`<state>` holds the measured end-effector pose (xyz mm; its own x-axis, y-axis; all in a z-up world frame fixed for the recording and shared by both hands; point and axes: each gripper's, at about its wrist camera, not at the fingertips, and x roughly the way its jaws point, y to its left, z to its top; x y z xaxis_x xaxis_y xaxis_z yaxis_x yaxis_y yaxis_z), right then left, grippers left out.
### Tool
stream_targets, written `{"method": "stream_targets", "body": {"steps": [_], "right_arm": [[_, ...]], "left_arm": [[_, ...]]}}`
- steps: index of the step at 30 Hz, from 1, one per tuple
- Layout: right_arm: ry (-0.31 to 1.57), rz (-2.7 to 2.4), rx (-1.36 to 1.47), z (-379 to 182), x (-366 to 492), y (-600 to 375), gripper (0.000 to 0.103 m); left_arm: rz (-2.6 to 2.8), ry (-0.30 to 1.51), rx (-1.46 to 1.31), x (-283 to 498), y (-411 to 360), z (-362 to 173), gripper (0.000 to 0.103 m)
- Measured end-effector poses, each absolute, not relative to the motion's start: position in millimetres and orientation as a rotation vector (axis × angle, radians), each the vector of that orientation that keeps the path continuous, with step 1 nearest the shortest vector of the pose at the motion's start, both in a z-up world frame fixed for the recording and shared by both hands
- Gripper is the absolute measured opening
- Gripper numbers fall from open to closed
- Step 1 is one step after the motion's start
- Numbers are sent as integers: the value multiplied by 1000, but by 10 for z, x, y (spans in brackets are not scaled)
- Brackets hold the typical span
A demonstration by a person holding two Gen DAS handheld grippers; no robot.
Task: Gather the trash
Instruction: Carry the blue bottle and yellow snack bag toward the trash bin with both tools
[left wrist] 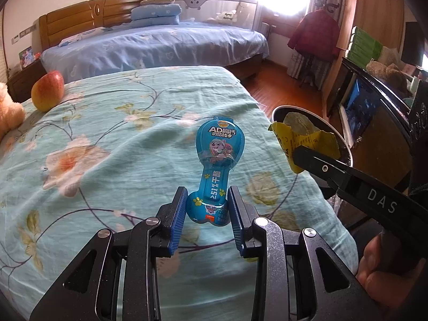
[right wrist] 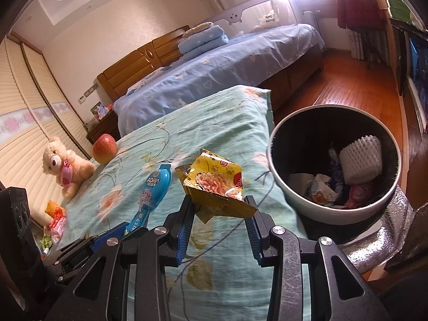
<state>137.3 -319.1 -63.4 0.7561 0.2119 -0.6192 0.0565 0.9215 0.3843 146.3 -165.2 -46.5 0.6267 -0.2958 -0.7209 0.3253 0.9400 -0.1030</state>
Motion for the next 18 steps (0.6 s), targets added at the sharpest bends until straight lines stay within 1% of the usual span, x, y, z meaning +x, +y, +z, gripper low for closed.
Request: {"method": "stream_targets", "body": {"steps": [18], "right_arm": [[713,12,407,-657,1305,-3528,38]], "left_arm": [[-452,819,84,1456,-2092,-442,30]]}}
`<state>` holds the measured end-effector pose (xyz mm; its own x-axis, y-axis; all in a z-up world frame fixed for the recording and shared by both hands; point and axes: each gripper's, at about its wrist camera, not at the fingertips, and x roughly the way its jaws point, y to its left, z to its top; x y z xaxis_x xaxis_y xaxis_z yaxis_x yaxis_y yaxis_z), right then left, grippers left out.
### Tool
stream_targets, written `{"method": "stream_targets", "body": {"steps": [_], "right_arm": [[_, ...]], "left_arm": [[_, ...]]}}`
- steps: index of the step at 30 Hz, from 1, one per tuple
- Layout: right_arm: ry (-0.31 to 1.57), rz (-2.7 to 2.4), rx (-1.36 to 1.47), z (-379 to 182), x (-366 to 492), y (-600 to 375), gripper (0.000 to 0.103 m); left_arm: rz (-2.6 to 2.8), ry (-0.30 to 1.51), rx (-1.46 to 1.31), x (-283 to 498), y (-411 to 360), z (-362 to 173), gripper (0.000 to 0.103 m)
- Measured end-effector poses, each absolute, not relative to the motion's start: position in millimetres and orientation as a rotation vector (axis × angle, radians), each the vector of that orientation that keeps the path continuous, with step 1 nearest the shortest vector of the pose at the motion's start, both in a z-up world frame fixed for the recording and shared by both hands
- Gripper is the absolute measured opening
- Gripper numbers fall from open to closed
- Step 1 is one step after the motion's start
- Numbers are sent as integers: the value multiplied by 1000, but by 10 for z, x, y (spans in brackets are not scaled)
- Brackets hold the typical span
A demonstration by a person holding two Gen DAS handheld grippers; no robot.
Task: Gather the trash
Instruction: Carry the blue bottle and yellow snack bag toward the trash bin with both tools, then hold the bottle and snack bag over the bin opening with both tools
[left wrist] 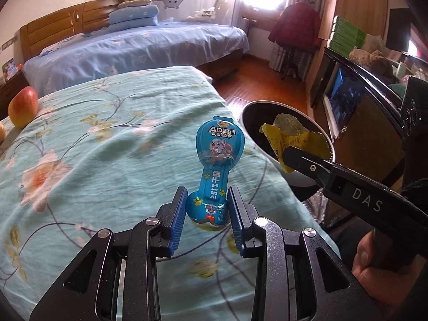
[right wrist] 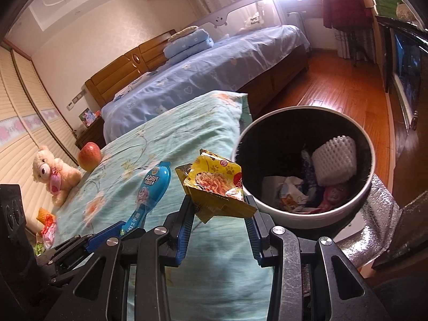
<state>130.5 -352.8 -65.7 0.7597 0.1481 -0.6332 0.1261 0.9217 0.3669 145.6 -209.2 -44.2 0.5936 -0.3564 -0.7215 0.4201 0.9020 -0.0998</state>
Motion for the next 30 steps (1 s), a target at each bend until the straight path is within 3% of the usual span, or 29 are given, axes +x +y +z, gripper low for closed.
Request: {"method": "stream_targets", "body": {"steps": [30], "right_arm": [[729,-113,365,-601,1401,-4202,38]], "left_arm": [[-527,804,164,1605,-2778,-344,30]]}}
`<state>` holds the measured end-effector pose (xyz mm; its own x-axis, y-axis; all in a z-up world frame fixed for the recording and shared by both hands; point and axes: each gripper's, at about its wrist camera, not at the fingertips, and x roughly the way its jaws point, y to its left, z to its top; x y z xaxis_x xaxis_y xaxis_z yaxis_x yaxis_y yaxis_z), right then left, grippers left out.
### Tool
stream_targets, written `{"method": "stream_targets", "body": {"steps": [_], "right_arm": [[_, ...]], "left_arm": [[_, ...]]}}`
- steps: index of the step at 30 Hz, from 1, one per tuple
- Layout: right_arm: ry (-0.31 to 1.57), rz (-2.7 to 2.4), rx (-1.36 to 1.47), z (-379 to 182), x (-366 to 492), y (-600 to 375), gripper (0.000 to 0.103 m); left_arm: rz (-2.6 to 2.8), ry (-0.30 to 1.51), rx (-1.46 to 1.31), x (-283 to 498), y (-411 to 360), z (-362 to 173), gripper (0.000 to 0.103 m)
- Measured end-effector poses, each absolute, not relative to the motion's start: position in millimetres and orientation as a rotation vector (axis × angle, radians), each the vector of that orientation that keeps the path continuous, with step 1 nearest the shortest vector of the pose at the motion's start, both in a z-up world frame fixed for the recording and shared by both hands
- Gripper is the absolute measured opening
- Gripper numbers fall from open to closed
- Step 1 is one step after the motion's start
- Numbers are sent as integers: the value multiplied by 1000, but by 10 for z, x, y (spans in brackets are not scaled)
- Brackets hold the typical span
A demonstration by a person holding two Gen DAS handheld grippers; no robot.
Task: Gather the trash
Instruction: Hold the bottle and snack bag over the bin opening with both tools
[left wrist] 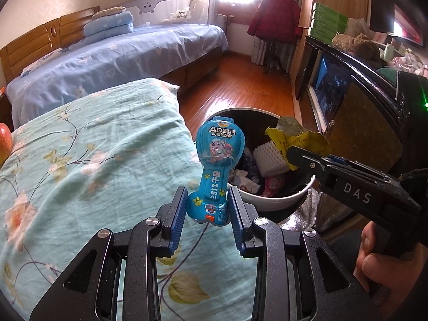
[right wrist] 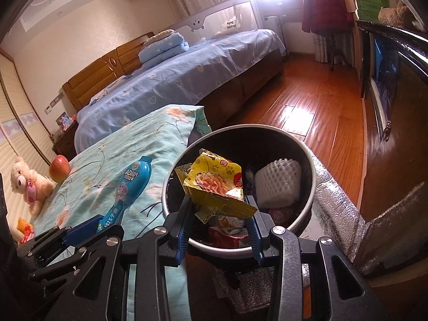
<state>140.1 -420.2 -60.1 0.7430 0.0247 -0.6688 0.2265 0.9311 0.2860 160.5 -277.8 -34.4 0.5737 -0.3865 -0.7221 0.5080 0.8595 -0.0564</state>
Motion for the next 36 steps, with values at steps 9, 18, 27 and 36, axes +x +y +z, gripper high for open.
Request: {"method": "stream_targets", "body": {"steps": [9,18,27,36], "right_arm": [[733,-130,366,-611,1440,-4325,38],[738,-144,361,-599,1479,-4429,38],[747,-148,354,-604,1511,-4492,38],[764,-144,358,-638,1561,-4552,38]], "left_arm": [[-528,804,182,1641,-2893,-341,30],[-534,804,198,1677,-3006,-333,30],[-533,810,206,1713,-3085,-364,30],[-529,810,219,1784,-3173,-361,30]]}}
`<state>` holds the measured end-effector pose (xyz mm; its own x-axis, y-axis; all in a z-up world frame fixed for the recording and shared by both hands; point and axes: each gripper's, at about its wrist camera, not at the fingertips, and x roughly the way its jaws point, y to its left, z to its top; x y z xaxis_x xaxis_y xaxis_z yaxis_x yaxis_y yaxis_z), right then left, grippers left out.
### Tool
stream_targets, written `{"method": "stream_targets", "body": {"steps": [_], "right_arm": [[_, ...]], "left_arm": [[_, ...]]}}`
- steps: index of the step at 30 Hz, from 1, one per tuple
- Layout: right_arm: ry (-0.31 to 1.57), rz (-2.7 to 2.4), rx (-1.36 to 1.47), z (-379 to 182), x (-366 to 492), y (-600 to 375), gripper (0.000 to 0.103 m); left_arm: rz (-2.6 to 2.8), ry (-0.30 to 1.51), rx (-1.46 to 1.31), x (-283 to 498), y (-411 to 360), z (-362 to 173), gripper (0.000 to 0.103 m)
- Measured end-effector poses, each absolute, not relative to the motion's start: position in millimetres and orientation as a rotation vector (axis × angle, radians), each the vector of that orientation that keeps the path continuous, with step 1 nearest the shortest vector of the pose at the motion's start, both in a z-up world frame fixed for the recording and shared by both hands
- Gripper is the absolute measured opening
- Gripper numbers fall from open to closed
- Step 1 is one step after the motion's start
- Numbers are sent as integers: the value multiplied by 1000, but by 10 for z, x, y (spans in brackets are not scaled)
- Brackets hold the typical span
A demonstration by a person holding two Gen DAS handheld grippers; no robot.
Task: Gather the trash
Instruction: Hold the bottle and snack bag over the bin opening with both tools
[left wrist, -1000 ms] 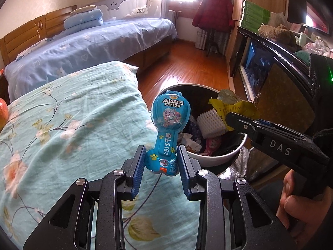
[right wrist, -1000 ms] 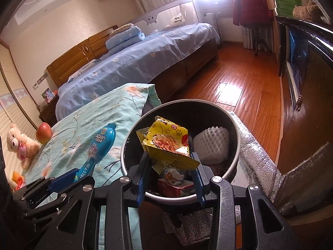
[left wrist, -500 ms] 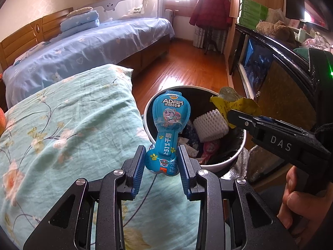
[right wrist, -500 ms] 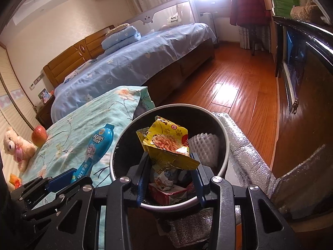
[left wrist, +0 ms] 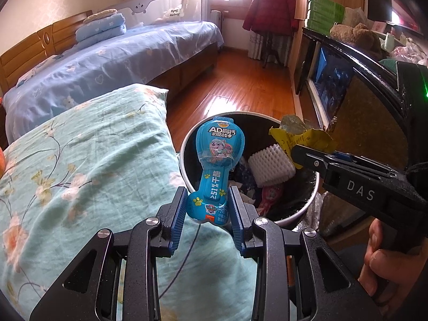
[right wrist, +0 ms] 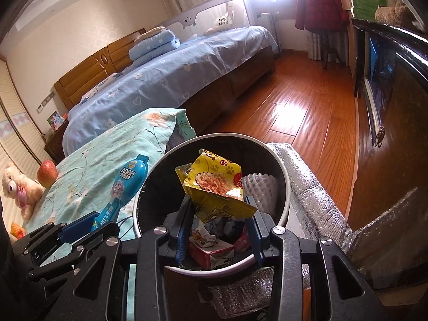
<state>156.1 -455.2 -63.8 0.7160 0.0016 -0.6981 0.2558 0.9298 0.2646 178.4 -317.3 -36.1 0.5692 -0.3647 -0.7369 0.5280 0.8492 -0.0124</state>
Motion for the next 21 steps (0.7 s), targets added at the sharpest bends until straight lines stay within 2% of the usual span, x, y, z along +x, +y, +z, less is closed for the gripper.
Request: {"method": "stream_targets", "body": {"steps": [21], "right_arm": [[798,-138,375,-721,1708,-4652,39]], "left_arm": [[-527,838,229,1978,-3323,-408,31]]}}
